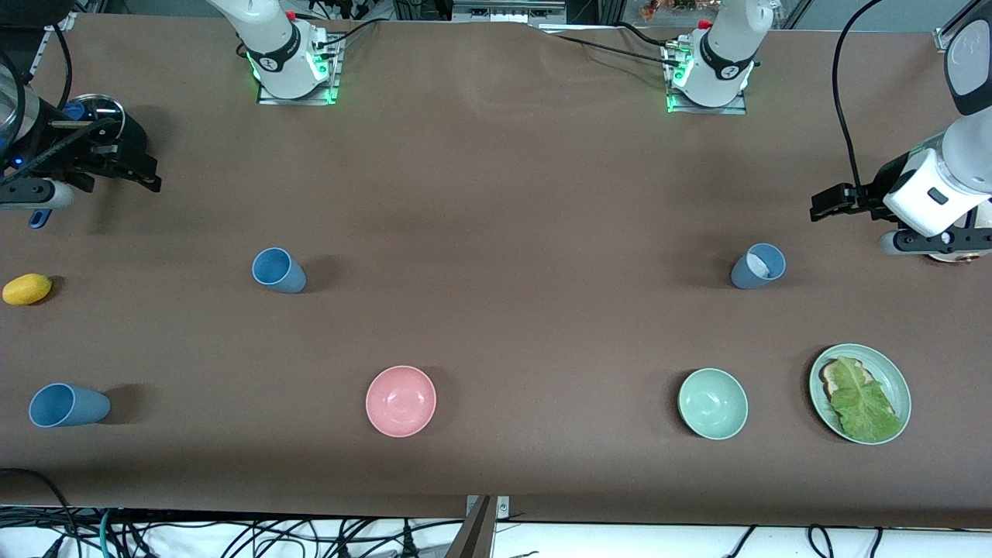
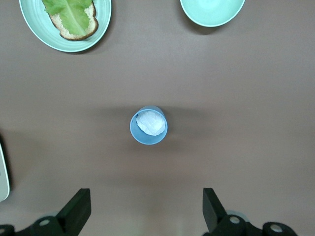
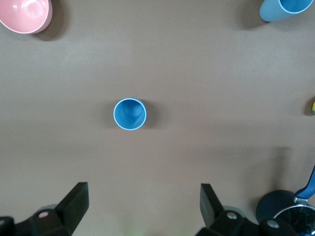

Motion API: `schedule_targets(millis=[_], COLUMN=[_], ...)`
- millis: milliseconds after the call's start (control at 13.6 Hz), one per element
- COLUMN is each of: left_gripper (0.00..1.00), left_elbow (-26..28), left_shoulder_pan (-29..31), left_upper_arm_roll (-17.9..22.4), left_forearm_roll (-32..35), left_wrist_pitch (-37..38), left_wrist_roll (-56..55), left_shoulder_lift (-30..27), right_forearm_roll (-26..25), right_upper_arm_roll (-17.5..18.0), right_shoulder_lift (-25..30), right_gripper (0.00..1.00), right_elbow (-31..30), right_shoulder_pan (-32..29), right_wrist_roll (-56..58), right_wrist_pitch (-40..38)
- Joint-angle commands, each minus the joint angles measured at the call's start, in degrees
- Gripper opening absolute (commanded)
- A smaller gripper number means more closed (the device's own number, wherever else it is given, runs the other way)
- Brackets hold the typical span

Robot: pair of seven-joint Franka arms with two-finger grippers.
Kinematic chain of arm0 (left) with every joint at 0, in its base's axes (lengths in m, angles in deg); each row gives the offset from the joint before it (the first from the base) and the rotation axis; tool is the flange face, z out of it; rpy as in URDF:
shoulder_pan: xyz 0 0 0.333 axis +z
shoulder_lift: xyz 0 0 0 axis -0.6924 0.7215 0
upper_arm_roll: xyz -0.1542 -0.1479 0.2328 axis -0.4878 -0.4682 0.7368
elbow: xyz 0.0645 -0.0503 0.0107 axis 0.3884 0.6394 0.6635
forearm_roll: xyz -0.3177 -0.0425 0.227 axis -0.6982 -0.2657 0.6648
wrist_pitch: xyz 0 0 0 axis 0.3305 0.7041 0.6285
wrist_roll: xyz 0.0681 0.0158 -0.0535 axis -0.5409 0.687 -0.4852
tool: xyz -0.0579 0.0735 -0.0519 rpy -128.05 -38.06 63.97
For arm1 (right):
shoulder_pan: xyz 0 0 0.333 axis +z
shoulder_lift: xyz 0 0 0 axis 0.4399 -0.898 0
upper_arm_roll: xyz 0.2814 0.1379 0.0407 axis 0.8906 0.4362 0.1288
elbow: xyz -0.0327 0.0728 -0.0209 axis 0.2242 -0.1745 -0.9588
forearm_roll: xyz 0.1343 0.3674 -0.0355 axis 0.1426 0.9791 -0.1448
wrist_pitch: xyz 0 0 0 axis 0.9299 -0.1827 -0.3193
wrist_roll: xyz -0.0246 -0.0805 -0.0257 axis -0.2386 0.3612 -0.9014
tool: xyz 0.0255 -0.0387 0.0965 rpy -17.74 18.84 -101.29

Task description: Stack blue cups with both arms

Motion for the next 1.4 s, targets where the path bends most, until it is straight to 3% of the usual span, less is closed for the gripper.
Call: schedule_targets(millis=[0, 441, 881, 1322], left_gripper=[1.0, 1.0, 1.0, 1.0], left_elbow=[0.26, 0.0, -0.09, 3.77], left_shoulder_pan=[0.12, -0.32, -0.94, -0.93], left_upper_arm_roll=[0.23, -0.04, -0.21, -0.21], left_forearm_roll=[-1.19, -1.37, -1.11, -1.19], left_wrist_pitch=[-0.51, -0.51, -1.83, -3.94], left_wrist_roll=[0.51, 1.48, 0.51, 0.6], left_shoulder_lift=[-0.23, 0.73, 5.57, 6.01], right_forearm_roll=[0.31, 0.93, 0.93, 0.93], right_upper_arm_roll=[0.48, 0.39, 0.39, 0.3], right_shoulder_lift=[-0.35, -0.43, -0.08, 0.44], right_gripper=[1.0, 1.0, 1.0, 1.0], right_elbow=[0.66, -0.22, -1.98, -2.94], right_shoulder_pan=[-0.09, -0.09, -0.09, -0.09], right_wrist_roll=[0.6, 0.69, 0.69, 0.69], right_wrist_pitch=[-0.99, -0.46, -0.2, 0.15])
